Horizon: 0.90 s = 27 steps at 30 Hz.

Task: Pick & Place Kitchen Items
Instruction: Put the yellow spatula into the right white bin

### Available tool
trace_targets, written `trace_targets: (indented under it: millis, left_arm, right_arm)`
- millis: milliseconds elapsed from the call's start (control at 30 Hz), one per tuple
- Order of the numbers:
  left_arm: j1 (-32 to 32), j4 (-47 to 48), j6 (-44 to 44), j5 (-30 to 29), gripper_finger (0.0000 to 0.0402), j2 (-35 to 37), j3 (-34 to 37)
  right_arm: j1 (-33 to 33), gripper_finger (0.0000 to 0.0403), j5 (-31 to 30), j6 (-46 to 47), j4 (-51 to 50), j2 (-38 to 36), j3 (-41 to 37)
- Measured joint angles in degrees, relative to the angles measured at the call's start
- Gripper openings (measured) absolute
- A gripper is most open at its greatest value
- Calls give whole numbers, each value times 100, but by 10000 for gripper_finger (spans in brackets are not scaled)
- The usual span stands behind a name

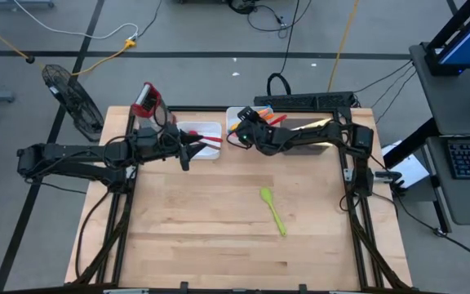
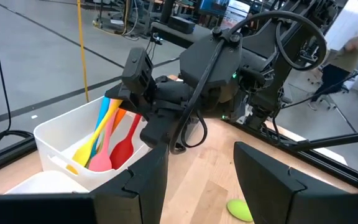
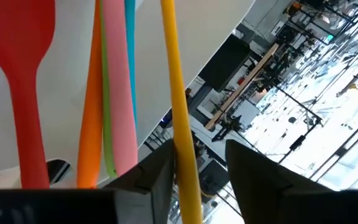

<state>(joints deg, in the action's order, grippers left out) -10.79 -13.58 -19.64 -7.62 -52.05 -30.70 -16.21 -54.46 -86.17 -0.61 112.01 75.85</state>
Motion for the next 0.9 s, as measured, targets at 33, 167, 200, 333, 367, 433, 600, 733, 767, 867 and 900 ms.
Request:
trace_targets:
  millis: [33,167,200,333,367,433,600,733,767,867,900]
  left_arm:
    - [0,0,-2,-2,187,0,0]
    - [0,0,-2,-2,186,0,0]
    - [0,0,-2,-2,186,0,0]
    - [0,0,-2,-2,186,0,0]
    - [0,2,-2,-2,187,0,-2]
    - [0,2,-2,-2,186,0,-2]
    - [0,3,4,-2,187,0,-2]
    - [0,3,0,-2,187,0,-2]
    - [0,4,0,-2,187,-1,-2]
    - [0,4,-2,-2,187,-2,-2]
    - [0,6,-2,-2,186,-2,-2]
  right_arm:
    - [13,141,-62,1,-6,-3,0]
    - [115,154,-159,2,-29,-113,7]
    - [154,155,-207,2,-50,-149,7]
    - [313,157,-236,12,-321,-362,7]
    - [347,157,-235,48,-460,-429,13]
    - [399,156,-235,146,-788,-529,4]
    - [467,152,-257,390,-1085,-655,0]
    - [532,151,-404,411,-1144,-713,4]
    - [554,151,-422,409,-1198,-734,-3]
    - [642,151,-445,446,-1175,-773,7]
    - [677,151,-484,452,-1222,-772,7]
